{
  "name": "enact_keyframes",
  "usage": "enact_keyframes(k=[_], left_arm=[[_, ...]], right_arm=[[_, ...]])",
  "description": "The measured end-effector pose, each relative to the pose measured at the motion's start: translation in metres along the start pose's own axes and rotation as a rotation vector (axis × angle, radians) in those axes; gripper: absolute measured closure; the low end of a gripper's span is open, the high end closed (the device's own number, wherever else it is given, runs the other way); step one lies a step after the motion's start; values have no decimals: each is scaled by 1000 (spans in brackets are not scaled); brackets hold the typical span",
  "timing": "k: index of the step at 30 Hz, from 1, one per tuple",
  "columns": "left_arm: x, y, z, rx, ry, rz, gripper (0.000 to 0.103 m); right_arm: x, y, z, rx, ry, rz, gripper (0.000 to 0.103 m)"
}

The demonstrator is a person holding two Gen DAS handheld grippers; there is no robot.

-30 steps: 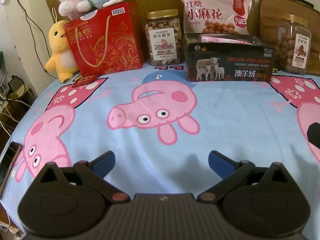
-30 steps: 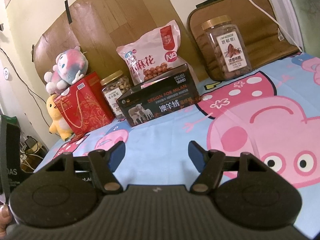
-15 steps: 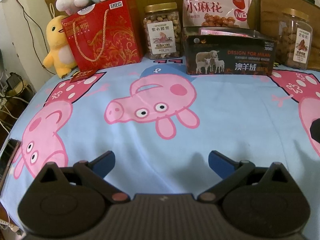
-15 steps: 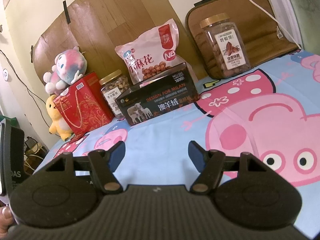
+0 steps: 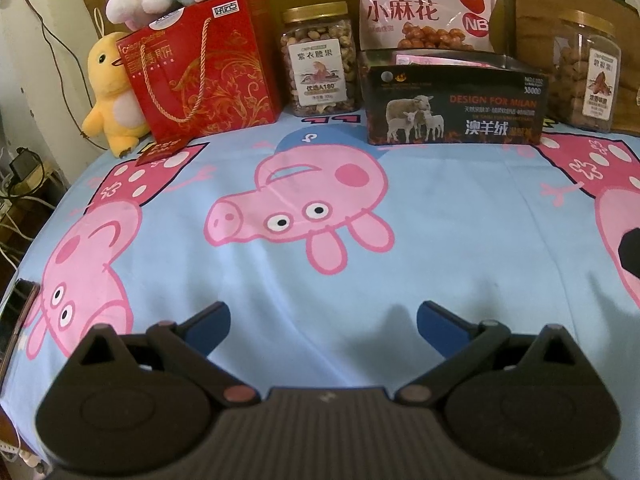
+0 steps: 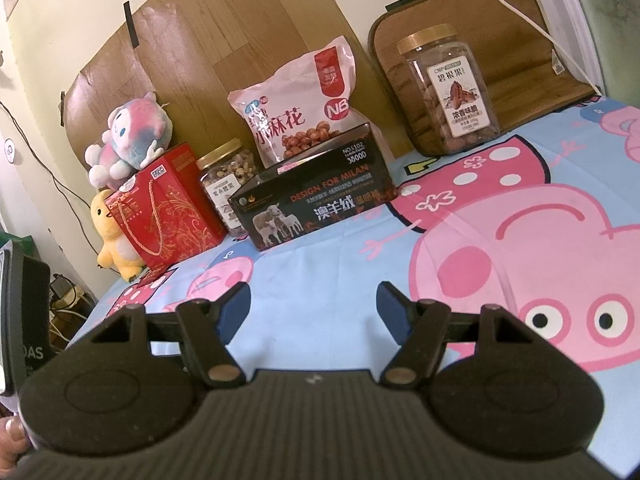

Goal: Organize snacks

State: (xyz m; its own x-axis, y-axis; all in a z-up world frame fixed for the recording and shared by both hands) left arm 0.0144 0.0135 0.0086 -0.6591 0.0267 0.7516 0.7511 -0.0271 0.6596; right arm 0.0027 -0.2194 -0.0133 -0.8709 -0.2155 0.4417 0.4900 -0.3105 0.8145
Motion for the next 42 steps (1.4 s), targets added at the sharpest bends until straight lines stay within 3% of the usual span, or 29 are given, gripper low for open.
enact_keyframes(k=[42], left_arm=[[0,-1,-8,-37,-24,12,0]], right_arm=[[0,1,-1,0,4,2,31]])
Point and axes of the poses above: each gripper's, at about its wrist camera, not at the fingertips, and x roughly against the way its jaws point, z to its left, y to its top, the point moved 4 cm from there along -x, roughly the way its jaws point, and after that the axes turned 13 degrees about -y, right-handed, at the moved point
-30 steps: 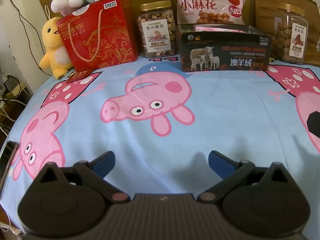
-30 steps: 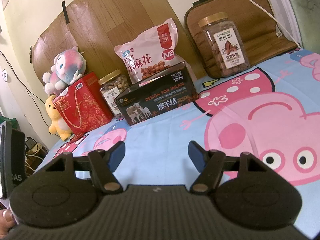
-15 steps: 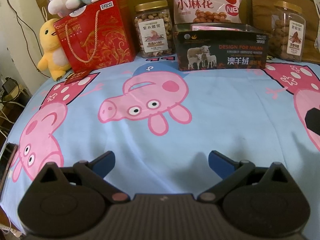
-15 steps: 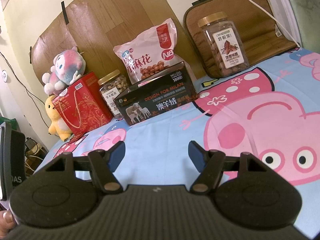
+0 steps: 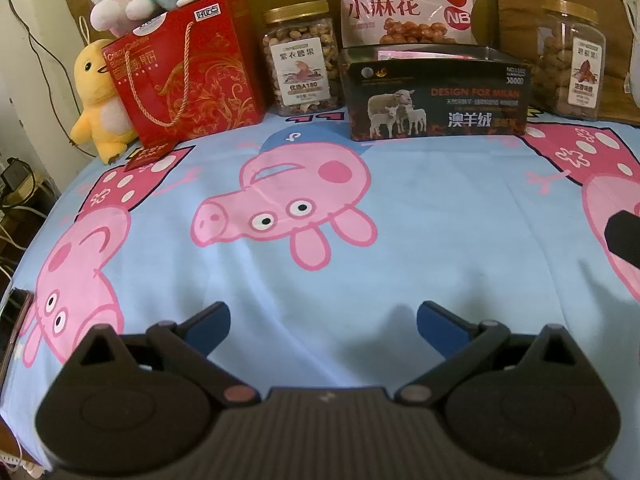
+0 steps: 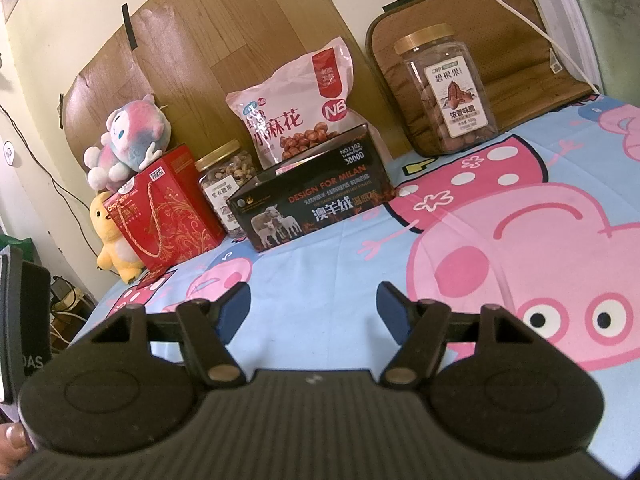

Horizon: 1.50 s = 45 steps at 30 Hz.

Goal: Organize snacks

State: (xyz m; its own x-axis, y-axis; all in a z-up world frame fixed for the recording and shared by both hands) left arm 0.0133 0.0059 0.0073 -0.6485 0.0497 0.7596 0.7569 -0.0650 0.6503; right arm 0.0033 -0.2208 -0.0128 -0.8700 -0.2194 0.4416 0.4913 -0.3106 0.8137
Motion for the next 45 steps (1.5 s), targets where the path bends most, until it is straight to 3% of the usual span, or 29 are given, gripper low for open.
enact_keyframes(k=[45], left_arm=[[-2,0,0,3,-7,12,0]], right_arm=[[1,0,0,-1,2,1,31]])
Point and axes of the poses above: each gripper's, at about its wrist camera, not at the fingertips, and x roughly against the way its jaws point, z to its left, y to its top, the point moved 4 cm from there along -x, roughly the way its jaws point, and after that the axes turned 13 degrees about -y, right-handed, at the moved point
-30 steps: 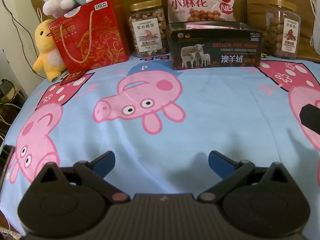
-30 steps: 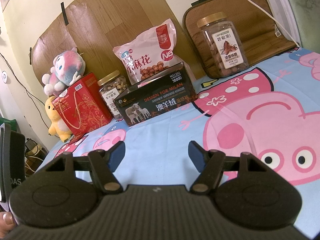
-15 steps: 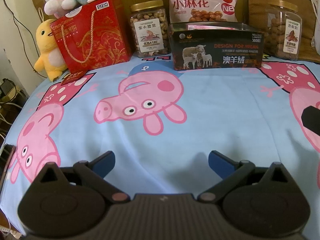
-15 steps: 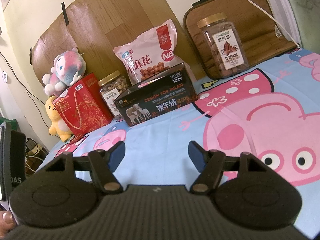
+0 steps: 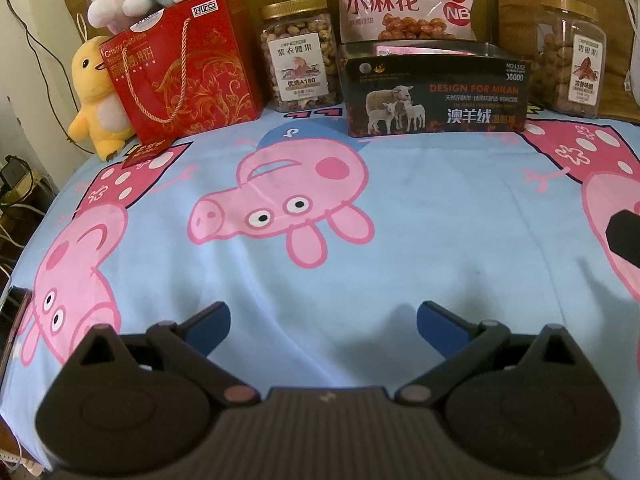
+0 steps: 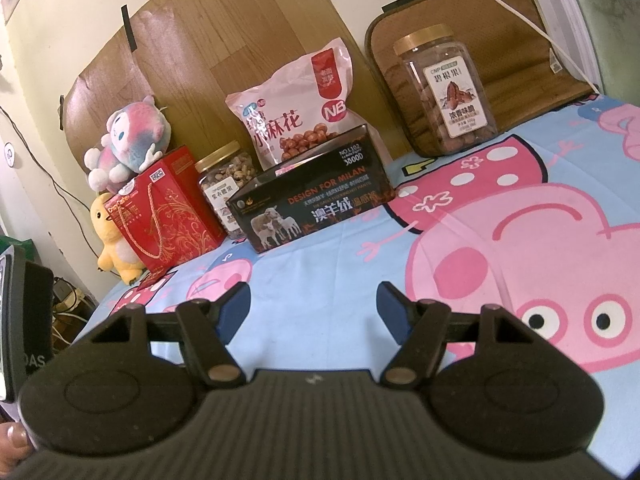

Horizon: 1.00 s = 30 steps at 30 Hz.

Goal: Organize snacks

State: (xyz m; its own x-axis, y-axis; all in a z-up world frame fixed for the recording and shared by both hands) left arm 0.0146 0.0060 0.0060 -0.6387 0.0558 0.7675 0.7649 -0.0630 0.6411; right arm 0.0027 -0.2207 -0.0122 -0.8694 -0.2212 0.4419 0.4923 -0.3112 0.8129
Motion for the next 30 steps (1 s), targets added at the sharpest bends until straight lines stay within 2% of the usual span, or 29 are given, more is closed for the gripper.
enact_keyframes(k=[30], left_arm=[[1,0,1,-5,6,1,0]], right_arm=[[0,0,-2,-4,0,1,31]])
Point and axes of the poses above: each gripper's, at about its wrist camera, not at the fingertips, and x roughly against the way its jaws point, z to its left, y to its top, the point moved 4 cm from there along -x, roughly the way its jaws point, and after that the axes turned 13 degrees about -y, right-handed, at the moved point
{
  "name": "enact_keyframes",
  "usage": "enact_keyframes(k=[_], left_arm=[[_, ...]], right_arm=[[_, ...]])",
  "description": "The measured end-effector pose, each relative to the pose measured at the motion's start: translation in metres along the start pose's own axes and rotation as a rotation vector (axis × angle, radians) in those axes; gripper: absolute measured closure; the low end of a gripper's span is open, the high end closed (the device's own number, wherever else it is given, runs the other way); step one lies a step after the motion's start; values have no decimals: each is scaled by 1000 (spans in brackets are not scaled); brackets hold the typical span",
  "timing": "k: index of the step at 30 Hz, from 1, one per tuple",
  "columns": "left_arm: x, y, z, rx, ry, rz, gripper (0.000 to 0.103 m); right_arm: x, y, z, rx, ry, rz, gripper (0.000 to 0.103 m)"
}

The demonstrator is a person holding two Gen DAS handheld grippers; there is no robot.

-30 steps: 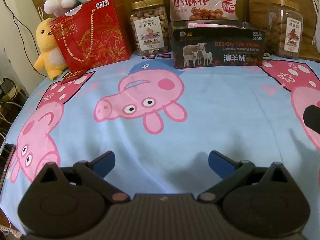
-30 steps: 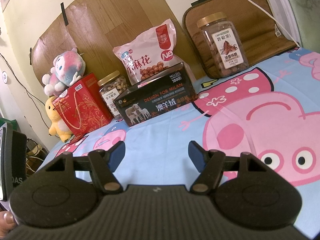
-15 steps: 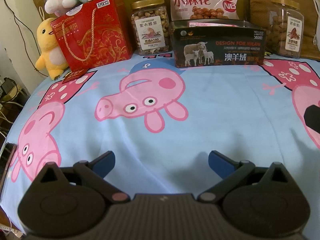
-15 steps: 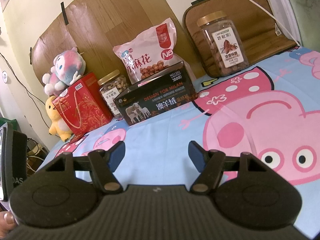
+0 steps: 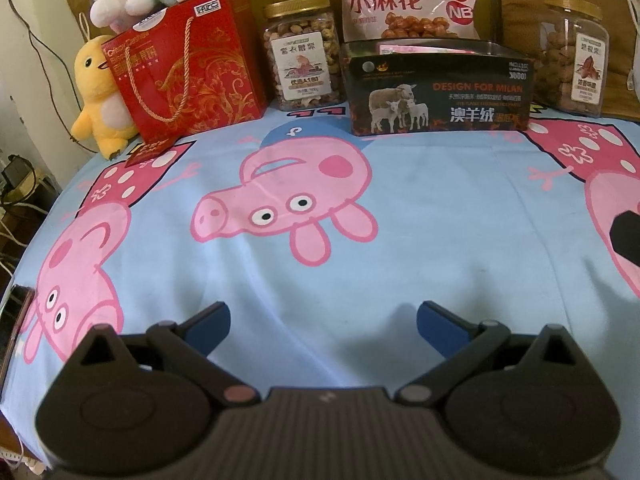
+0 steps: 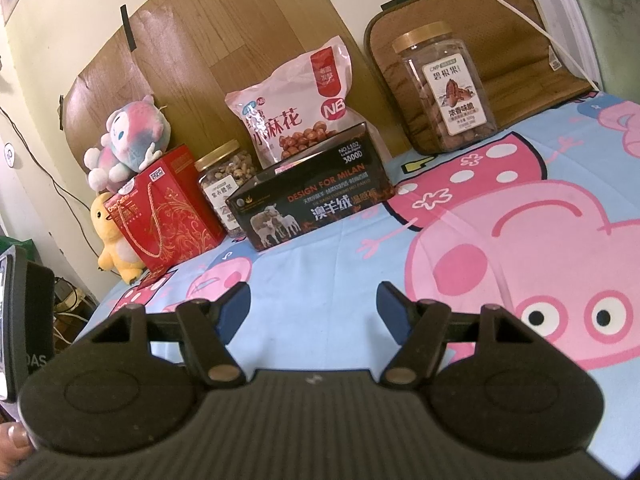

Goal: Organize snacks

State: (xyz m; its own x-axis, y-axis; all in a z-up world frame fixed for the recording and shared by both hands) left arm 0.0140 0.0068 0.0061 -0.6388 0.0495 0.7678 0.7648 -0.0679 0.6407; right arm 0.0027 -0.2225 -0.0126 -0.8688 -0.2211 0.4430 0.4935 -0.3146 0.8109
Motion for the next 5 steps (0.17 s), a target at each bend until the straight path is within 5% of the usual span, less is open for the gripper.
enact_keyframes(k=[5], left_arm=[[2,0,-4,-17,-22,-8,0]], right_arm=[[0,0,0,0,1,1,31]])
Point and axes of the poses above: each gripper's, at about its wrist camera, not at the fingertips, and x roughly against the way its jaws point, z to its left, y to its top, the point moved 4 cm from there along -x, roughly the way its jaws point, and after that the axes turned 13 degrees about -y, right-handed, at the moved point
